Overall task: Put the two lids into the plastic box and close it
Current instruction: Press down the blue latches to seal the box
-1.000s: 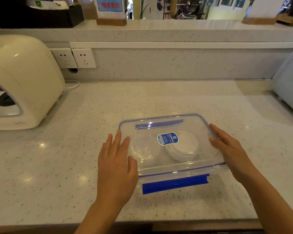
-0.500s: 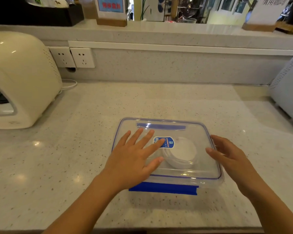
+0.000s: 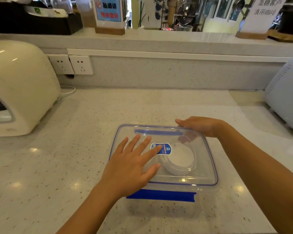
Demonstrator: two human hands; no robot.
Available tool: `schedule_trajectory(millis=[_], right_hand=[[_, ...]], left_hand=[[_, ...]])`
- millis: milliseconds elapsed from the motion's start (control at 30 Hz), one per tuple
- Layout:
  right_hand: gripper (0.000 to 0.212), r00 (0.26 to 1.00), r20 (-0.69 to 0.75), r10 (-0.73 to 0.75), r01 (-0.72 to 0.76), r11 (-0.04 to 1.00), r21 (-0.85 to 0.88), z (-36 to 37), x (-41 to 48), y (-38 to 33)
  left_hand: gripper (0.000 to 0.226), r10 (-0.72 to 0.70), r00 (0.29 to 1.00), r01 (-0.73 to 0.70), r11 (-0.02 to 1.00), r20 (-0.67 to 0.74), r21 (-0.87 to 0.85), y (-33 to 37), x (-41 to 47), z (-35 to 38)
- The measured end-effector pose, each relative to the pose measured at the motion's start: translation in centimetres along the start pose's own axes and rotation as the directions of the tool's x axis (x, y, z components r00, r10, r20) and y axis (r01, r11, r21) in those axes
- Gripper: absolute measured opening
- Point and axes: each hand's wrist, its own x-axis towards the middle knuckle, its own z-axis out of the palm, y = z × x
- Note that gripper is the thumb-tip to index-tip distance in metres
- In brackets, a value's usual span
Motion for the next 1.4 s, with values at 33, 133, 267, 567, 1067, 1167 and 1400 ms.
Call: schedule_trajectory(millis=[33, 133, 267, 567, 1067, 1167, 1400], right_hand=[[0.051, 1.0, -0.021, -0.019, 0.02, 1.0, 0.004, 0.0, 0.2, 0.0], [0.028, 0.99, -0.068, -0.125, 0.129, 0.99, 0.056, 0.0, 0.3, 0.5], [0.007, 0.953, -0.182, -0.24, 0.25, 0.968, 0.033, 0.7, 0.3, 1.0], [0.029, 0.841, -0.386, -0.38, 0.318, 0.923, -0.217, 3.5, 0.5, -0.5], [0.037, 0.843, -0.401, -0.357, 0.285, 0.931, -0.23, 3.8, 0.1, -0.7], [0.037, 0.843, -0.406, -0.352, 0.279, 0.932, -0.23, 3.8, 0.0, -0.7], [0.04, 0.839, -0.388, -0.382, 0.287, 0.916, -0.282, 3.7, 0.1, -0.8]], left_hand=[[0.046, -0.003, 1.0, 0.003, 1.0, -0.005, -0.007, 0.0, 0.0, 0.0], [0.047, -0.006, 1.0, 0.006, 1.0, -0.022, -0.024, -0.1, 0.2, 0.3], [0.056, -0.011, 1.0, 0.012, 1.0, -0.018, 0.025, -0.1, 0.3, 0.3], [0.04, 0.134, 0.907, -0.077, 0.985, -0.399, 0.158, 1.4, -3.0, 1.4], [0.093, 0.32, 0.947, -0.276, 0.843, -0.019, 0.462, 0.7, -5.5, 1.0], [0.085, 0.355, 0.935, -0.318, 0.87, -0.03, 0.376, 0.6, -5.5, -1.0], [0.059, 0.421, 0.906, -0.404, 0.893, -0.051, 0.198, 0.0, -4.1, -3.5]])
